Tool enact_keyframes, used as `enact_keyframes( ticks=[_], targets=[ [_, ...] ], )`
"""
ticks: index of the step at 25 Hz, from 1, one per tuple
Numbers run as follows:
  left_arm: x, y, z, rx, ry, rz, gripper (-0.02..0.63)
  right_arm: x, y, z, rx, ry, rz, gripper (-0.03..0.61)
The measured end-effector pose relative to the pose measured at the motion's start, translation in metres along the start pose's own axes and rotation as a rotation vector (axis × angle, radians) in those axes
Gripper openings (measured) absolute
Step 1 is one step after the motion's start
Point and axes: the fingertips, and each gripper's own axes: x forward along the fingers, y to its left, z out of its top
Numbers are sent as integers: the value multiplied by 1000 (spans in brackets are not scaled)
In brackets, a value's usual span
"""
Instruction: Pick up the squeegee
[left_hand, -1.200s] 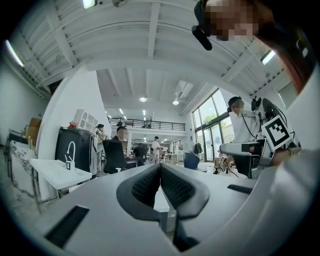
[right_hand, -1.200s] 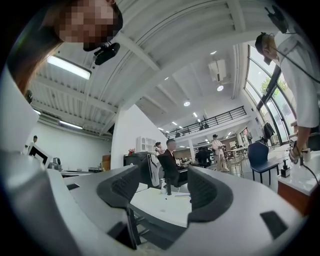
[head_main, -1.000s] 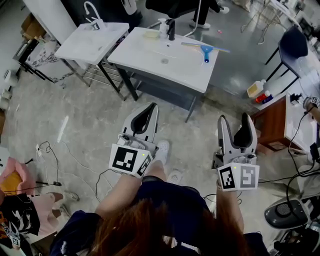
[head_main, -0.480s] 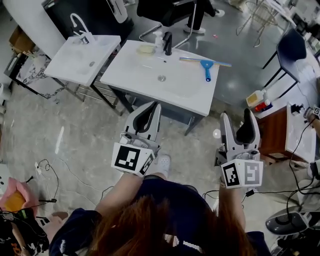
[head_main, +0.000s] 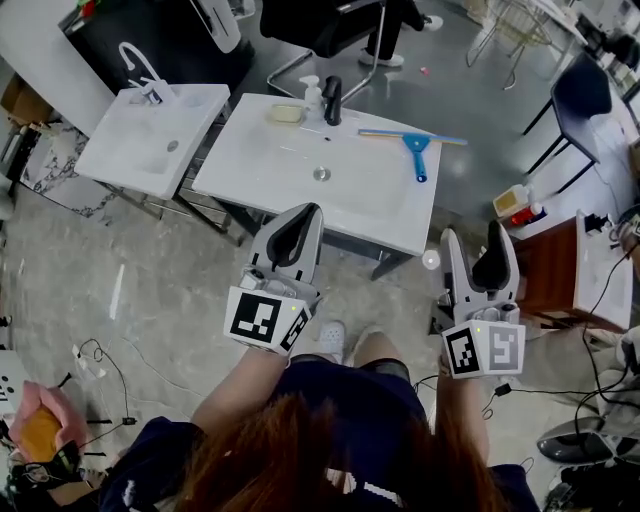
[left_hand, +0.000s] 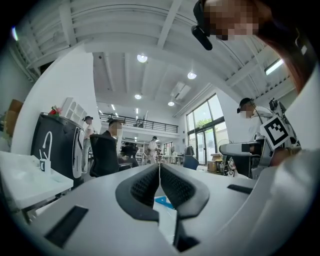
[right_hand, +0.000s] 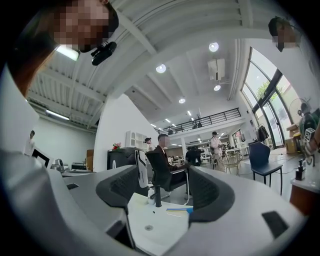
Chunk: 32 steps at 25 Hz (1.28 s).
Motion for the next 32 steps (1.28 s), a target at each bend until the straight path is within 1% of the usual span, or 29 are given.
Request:
enact_keyframes(
  ticks=[5, 10, 17, 22, 27, 32],
  targets=[
    [30, 20, -7, -7, 12, 13, 21, 36, -17, -9, 13, 12, -9, 322],
    [72, 41, -10, -1, 16, 57, 20, 89, -41, -13, 22, 13, 22, 322],
    [159, 56, -14, 5, 2, 138, 20, 171, -102, -14, 22, 17, 96, 322],
    [220, 64, -16, 10, -6, 183, 20, 224, -147, -9, 18, 17, 131, 322],
    [256, 68, -25, 18, -9, 227, 21, 256, -180, -18, 19, 27, 160, 322],
    [283, 75, -32, 12, 6, 240, 20, 283, -199, -28, 46, 37, 160, 321]
  ],
)
